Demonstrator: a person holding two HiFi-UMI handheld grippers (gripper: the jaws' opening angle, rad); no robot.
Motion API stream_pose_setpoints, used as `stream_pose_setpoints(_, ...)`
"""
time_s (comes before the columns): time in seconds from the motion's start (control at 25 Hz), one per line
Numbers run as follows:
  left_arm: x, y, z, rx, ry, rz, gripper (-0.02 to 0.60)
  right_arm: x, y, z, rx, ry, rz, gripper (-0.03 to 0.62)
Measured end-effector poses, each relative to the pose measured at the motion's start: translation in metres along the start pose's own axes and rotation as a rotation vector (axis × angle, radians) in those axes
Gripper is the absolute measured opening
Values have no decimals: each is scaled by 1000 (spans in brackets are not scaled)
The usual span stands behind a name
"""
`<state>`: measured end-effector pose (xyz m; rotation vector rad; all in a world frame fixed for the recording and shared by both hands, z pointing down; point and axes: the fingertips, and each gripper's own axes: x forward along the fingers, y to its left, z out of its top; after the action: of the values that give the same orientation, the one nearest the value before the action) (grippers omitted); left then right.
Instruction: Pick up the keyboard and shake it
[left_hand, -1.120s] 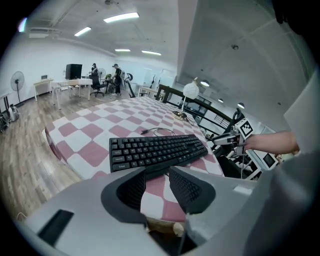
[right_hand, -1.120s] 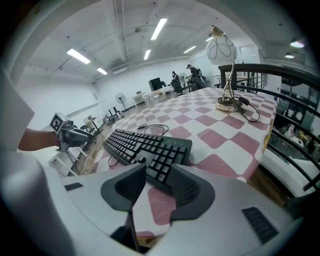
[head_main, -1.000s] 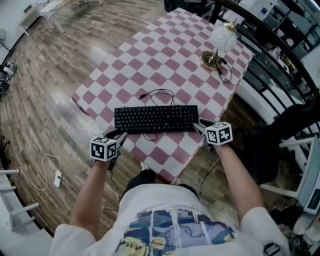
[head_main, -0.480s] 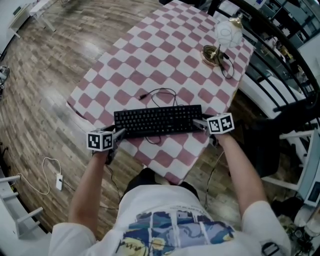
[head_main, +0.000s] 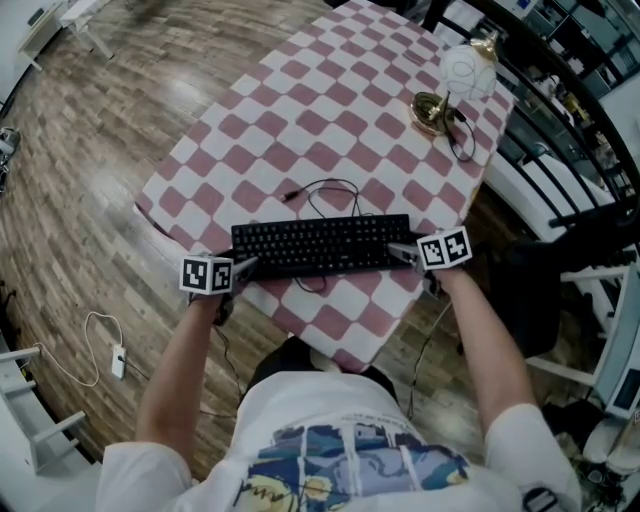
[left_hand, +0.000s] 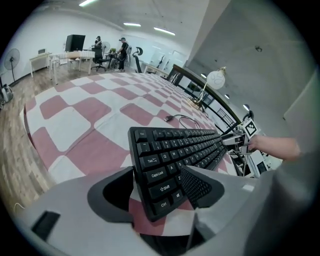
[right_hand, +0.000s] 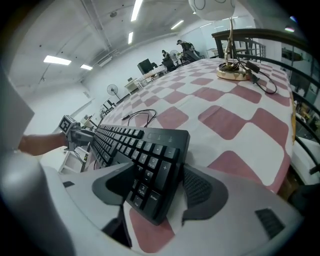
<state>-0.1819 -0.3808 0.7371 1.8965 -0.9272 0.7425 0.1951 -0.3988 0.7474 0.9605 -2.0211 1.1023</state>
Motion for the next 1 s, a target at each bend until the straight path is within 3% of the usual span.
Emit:
stream_pose_setpoints(0.48, -2, -6, 1, -14, 7, 20, 291, -8, 5, 0, -27, -30, -77, 285)
stream_pose_setpoints(1.0, -37, -28, 17, -11, -159, 60, 278, -63, 28, 31, -246, -242, -198, 276)
